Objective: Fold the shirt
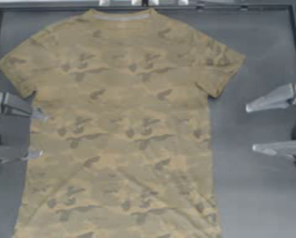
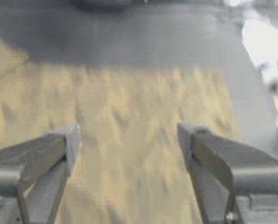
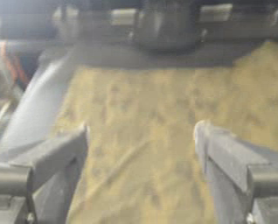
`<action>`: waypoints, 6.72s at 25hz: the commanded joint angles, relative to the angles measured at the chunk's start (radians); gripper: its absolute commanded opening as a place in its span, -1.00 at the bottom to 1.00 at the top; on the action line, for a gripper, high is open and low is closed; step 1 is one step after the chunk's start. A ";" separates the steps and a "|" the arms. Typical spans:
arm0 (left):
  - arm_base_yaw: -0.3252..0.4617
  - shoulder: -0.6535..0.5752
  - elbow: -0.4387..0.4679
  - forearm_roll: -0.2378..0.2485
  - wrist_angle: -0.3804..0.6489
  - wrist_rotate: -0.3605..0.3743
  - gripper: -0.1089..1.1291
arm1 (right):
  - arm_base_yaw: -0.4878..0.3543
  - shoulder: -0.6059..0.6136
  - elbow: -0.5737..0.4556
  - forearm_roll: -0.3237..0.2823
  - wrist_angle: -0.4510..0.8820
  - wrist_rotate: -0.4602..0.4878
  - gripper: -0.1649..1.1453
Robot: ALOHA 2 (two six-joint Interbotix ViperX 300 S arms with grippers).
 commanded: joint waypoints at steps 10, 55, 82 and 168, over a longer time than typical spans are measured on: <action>-0.156 0.199 -0.204 0.066 0.400 -0.264 0.60 | 0.121 0.380 -0.391 0.031 0.486 0.167 0.73; -0.727 0.778 -0.152 0.311 0.245 -1.039 0.69 | 0.480 1.068 -0.643 -0.164 0.586 0.810 0.72; -0.758 0.963 -0.149 0.276 0.181 -1.074 0.69 | 0.491 1.206 -0.643 -0.143 0.538 0.813 0.72; -0.696 0.428 -0.371 0.552 1.034 -1.141 -0.73 | 0.244 0.620 -0.650 -0.357 0.957 0.712 -0.63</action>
